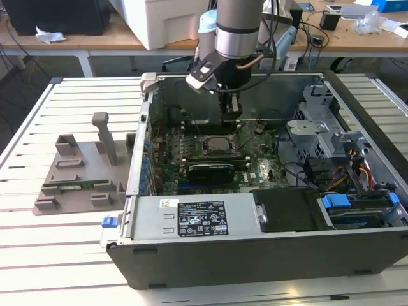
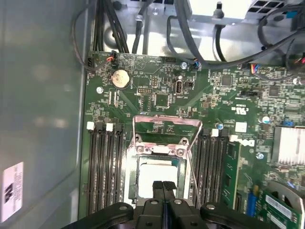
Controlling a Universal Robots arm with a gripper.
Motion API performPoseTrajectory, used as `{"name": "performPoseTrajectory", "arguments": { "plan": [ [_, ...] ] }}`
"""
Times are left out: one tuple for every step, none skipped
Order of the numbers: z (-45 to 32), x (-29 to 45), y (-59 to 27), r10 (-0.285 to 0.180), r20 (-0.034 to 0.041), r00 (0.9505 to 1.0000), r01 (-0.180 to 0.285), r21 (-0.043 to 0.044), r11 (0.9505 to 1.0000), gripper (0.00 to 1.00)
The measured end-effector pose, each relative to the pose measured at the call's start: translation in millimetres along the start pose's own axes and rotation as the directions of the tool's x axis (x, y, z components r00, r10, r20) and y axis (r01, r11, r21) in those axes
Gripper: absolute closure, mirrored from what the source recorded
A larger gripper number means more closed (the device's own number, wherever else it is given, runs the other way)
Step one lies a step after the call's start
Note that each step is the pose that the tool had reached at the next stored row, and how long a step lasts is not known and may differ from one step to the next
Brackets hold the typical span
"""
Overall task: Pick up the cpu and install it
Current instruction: 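Place the cpu into insertion slot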
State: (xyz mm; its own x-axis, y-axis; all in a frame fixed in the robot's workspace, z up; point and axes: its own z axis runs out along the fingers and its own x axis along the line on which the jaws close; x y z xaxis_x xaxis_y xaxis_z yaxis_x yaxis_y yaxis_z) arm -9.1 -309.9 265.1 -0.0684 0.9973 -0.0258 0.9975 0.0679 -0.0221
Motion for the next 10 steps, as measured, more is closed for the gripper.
{"name": "performPoseTrajectory", "arguments": {
  "plan": [
    [-6.8, -0.2, -0.1, 0.0, -0.0001, 1.0, 0.0, -0.0001, 1.0, 0.89],
    [-15.3, -0.4, -0.3, 0.0, 0.0, 1.0, 0.0, 0.0, 1.0, 0.89],
    [-20.0, -0.5, -0.4, 0.0, 0.0, 1.0, 0.0, 0.0, 1.0, 0.89],
    [-23.8, -0.6, -0.5, 0.0, -0.0001, 1.0, 0.0, 0.0, 1.0, 0.89],
    [-27.5, -0.7, -0.6, 0.0, -0.0001, 1.0, 0.0, -0.0001, 1.0, 0.89],
    [-33.9, -0.9, -0.7, 0.0, 0.0, 1.0, 0.0, 0.0, 1.0, 0.89],
    [-36.7, -0.9, -0.8, 0.0, 0.0, 1.0, 0.0, 0.0, 1.0, 0.89],
    [-39.1, -1.0, -0.9, 0.0, 0.0, 1.0, 0.0, 0.0, 1.0, 0.89],
    [-42.2, -1.1, -0.9, 0.0, -0.0003, 1.0, 0.0, -0.0001, 1.0, 0.89],
    [-43.6, -1.1, -1.0, 0.0, -0.0002, 1.0, 0.0, 0.0, 1.0, 0.89]
  ]
}}
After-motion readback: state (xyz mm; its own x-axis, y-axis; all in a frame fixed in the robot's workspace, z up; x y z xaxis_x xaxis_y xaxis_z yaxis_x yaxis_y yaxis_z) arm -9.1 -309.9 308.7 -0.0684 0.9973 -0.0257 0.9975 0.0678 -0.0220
